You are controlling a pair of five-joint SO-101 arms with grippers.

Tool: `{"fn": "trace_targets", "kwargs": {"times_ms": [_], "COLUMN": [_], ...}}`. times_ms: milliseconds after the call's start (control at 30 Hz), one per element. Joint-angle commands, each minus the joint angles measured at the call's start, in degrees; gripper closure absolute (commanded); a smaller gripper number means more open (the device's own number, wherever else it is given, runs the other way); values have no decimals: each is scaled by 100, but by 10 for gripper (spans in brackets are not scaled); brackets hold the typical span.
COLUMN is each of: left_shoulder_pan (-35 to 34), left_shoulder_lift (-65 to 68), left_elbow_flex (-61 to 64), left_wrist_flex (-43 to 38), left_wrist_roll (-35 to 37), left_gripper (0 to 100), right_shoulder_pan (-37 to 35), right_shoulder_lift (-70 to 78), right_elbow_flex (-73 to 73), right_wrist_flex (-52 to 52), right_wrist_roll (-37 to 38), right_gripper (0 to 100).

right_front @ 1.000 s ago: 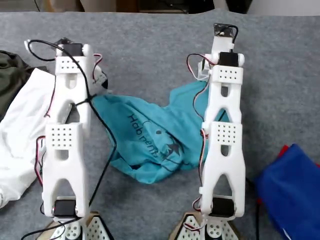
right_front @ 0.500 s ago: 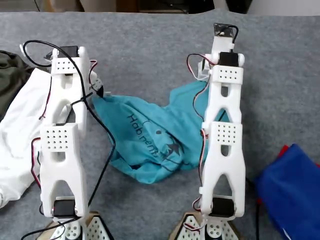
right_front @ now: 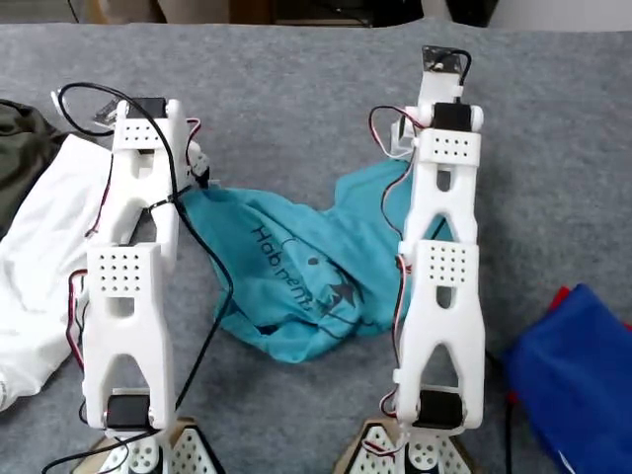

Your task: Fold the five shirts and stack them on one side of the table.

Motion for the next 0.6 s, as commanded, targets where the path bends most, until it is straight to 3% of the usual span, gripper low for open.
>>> {"fn": "trace_targets", "kwargs": {"times_ms": [0, 233, 567], "left_shoulder_pan": [35, 26, 62], "left_shoulder_lift": [-22, 4, -4], "left_elbow_flex": [-369, -668, -677], "left_wrist_flex": [202, 378, 343], "left_wrist_roll": [35, 26, 9], "left_gripper": [829, 973, 981], "right_shoulder_pan": [66, 66, 75], "right_shoulder_lift": [-92, -92, -92], "right_elbow_flex": [-251, -251, -259], "right_wrist_flex": [-88, -88, -97], "right_wrist_roll": [62, 62, 44], "right_gripper": [992, 992, 992]}}
